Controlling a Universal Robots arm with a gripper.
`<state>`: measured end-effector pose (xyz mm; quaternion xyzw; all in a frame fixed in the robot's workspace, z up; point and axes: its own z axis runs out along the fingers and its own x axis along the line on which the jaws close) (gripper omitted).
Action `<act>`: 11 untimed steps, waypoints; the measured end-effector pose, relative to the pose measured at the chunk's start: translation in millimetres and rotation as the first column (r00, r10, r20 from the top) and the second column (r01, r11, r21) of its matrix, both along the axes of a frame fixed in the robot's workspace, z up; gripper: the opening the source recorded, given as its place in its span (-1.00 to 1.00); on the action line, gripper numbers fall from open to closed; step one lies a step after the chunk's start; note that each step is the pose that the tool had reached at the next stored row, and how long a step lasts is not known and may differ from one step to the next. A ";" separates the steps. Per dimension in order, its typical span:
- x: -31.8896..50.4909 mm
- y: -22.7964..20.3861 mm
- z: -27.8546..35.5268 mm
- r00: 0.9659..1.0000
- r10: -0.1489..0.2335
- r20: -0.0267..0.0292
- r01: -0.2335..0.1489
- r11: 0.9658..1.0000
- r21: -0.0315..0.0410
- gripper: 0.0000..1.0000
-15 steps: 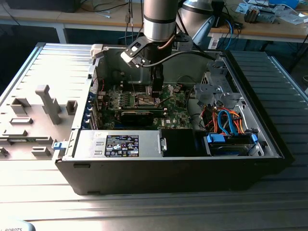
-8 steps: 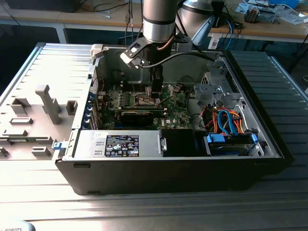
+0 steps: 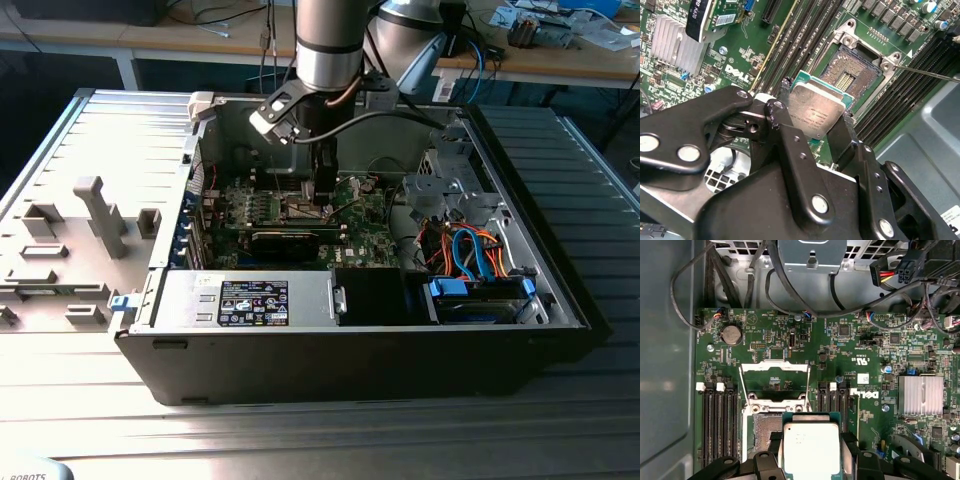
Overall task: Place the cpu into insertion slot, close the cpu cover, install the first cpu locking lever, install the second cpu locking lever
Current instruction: 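Place the cpu into insertion slot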
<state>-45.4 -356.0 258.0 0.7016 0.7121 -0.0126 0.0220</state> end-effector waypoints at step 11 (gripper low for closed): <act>-1.6 0.0 -4.0 1.000 0.013 0.000 -0.013 1.000 0.000 0.08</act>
